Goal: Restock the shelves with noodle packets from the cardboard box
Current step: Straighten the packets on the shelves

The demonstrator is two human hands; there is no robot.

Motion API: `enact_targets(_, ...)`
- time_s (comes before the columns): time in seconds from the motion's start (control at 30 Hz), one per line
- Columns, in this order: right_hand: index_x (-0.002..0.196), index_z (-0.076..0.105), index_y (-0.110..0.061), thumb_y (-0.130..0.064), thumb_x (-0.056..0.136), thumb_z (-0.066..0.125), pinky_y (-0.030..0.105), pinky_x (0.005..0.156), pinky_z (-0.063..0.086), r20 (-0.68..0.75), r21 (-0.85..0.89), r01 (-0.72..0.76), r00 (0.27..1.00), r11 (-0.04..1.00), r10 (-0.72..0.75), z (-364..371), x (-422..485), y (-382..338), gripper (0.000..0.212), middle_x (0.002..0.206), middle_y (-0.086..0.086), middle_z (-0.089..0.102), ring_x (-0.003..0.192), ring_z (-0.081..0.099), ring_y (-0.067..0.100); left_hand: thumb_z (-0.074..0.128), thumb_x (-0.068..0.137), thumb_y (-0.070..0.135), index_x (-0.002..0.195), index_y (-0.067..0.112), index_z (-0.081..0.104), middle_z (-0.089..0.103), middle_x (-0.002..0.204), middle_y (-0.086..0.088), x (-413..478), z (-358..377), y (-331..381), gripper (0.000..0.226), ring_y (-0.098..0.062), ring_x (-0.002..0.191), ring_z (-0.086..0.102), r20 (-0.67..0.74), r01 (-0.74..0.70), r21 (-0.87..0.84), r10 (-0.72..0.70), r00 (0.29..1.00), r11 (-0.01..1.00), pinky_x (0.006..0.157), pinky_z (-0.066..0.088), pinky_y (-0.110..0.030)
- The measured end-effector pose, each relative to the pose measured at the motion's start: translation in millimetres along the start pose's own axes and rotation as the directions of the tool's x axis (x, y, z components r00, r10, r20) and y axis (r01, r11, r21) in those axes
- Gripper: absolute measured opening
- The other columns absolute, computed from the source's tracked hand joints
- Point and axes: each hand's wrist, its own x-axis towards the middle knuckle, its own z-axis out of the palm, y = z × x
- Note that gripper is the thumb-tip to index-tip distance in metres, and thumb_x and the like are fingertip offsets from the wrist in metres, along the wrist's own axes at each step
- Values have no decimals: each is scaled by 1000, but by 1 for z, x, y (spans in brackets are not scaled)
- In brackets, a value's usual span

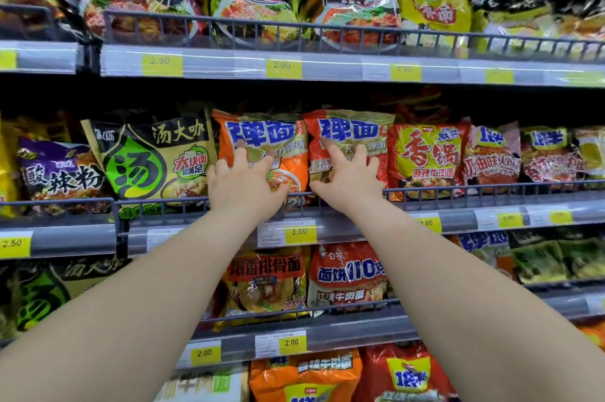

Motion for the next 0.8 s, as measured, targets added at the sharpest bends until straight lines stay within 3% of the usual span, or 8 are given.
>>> enact_targets(0.13, 141, 3, -53, -64, 68, 68, 63, 94, 38, 4, 3, -94, 996, 996, 94, -4, 3, -5, 98, 150, 10, 7, 136, 11, 41, 43, 82, 72, 146, 47, 16, 8, 159, -4, 3, -12, -12, 74, -38, 139, 24, 111, -30, -141, 46, 993, 990, 112, 28, -47)
enact_targets(0.23, 143, -6, -50, -68, 71, 64, 67, 102, 26, 43, -5, -119, 992, 993, 119, -7, -1, -9, 102, 153, 13, 3, 138, 9, 42, 49, 85, 63, 147, 43, 19, 13, 159, -4, -8, -18, -21, 72, -34, 142, 19, 60, -91, -193, 104, 993, 977, 114, 25, -46)
enact_targets(0.3, 145, 1, -45, -67, 76, 58, 68, 105, 14, -4, -27, -91, 996, 996, 91, -7, -10, -8, 93, 154, 14, 10, 139, 12, 41, 53, 86, 55, 146, 39, 25, 19, 157, -4, -17, -19, -26, 68, -32, 142, 18, -2, -125, -201, 127, 992, 972, 115, 21, -45)
enact_targets(0.37, 145, 22, -31, -59, 83, 54, 63, 109, 12, -141, -16, -24, 990, 1000, 21, -7, -23, -5, 75, 148, 13, 26, 137, 21, 35, 55, 87, 47, 143, 33, 36, 32, 151, -3, -26, -19, -27, 61, -30, 136, 26, -80, -136, -234, 120, 990, 963, 111, 26, -44)
enact_targets(0.47, 123, 51, -15, -42, 87, 54, 47, 107, 28, -310, 106, 140, 945, 984, -101, -2, -51, 3, 45, 124, 6, 52, 120, 41, 26, 56, 87, 37, 129, 24, 52, 51, 130, 0, -46, -16, -19, 44, -24, 121, 41, -220, -184, -348, 110, 969, 919, 102, 34, -40)
enact_targets(0.57, 113, 59, -11, -30, 87, 56, 37, 97, 37, -348, 192, 230, 925, 954, -153, 14, -83, 14, 32, 110, 4, 59, 108, 50, 23, 59, 86, 28, 116, 19, 59, 56, 116, 2, -73, 4, -6, 31, -19, 112, 48, -273, -274, -482, 155, 949, 832, 96, 37, -33)
enact_targets(0.7, 102, 61, -12, -22, 84, 60, 36, 86, 39, -326, 234, 183, 940, 955, -101, 50, -129, 43, 21, 99, 3, 60, 99, 52, 24, 59, 85, 23, 108, 18, 61, 57, 106, 4, -110, 55, 13, 24, -16, 103, 52, -186, -327, -593, 270, 945, 736, 87, 35, -22)
enact_targets(0.8, 99, 61, -11, -18, 83, 60, 38, 82, 41, -239, 193, 86, 970, 977, -38, 77, -154, 75, 18, 97, 5, 60, 94, 54, 25, 60, 84, 22, 106, 16, 62, 57, 101, 2, -128, 98, 31, 23, -19, 97, 55, -92, -338, -649, 370, 924, 682, 84, 38, -23)
